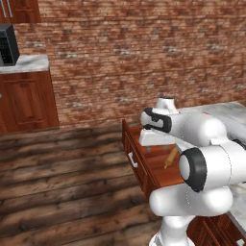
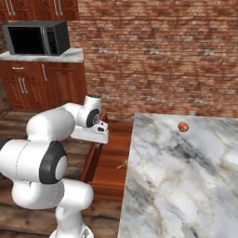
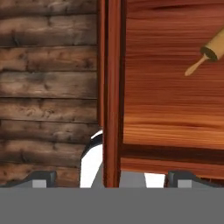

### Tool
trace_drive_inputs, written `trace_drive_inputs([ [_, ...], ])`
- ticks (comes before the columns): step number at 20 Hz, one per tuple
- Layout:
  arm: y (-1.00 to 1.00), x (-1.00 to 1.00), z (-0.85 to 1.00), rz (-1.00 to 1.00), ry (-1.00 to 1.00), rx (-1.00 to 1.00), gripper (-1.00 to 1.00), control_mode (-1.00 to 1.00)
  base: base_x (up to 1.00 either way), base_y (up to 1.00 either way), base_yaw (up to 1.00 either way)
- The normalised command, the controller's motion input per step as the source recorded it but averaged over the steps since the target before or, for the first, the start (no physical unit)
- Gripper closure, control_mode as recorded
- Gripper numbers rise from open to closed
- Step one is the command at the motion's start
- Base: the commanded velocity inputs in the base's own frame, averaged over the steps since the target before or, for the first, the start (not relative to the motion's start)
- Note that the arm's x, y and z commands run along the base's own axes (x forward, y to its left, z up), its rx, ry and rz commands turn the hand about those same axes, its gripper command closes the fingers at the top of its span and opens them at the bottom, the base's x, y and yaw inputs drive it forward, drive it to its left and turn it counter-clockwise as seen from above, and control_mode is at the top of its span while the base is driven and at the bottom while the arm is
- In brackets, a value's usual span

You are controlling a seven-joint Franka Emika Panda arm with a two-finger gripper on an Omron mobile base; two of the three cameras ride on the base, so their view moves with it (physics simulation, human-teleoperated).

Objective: Pick the rolling pin from the drawer and place it on the counter.

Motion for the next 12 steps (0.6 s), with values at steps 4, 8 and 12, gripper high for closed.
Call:
trace_drive_inputs([
  [4,0.13,0.15,-0.73,0.00,0.00,0.03,-1.00,-1.00,0.00,0.00,0.00],
  [8,0.38,0.10,-0.64,0.00,-0.01,0.01,-1.00,-1.00,0.00,0.00,0.00],
  [12,0.61,0.13,-0.73,0.00,0.00,0.00,-1.00,-1.00,0.00,0.00,0.00],
])
